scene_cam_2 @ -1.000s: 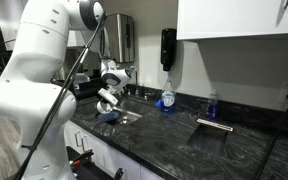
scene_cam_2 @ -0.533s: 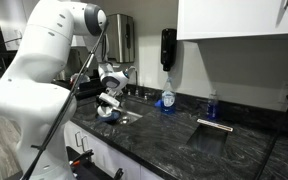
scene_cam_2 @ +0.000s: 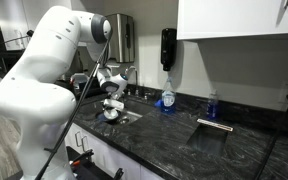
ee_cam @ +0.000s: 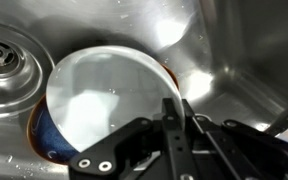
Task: Put the white bowl in the sink
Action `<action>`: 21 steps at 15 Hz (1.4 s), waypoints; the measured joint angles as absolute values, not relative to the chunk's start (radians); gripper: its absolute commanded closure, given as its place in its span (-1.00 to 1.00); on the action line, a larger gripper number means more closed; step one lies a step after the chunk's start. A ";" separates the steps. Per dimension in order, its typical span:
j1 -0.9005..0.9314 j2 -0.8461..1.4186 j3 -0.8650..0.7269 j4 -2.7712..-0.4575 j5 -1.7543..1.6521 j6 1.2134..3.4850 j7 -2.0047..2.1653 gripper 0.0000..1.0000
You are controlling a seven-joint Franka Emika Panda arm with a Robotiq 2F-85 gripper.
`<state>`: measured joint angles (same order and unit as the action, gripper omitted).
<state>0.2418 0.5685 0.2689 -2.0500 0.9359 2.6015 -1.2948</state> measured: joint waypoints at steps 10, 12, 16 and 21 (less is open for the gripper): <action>0.241 0.736 0.399 -1.955 0.762 2.854 -1.423 0.31; 0.238 0.748 0.409 -1.949 0.678 2.865 -1.392 0.05; 0.197 0.764 0.449 -1.948 0.519 2.868 -1.306 -0.50; 0.141 0.766 0.483 -1.950 0.341 2.847 -1.159 -1.00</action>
<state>0.1411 0.7663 0.4831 -1.9501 0.3411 2.8468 -1.1590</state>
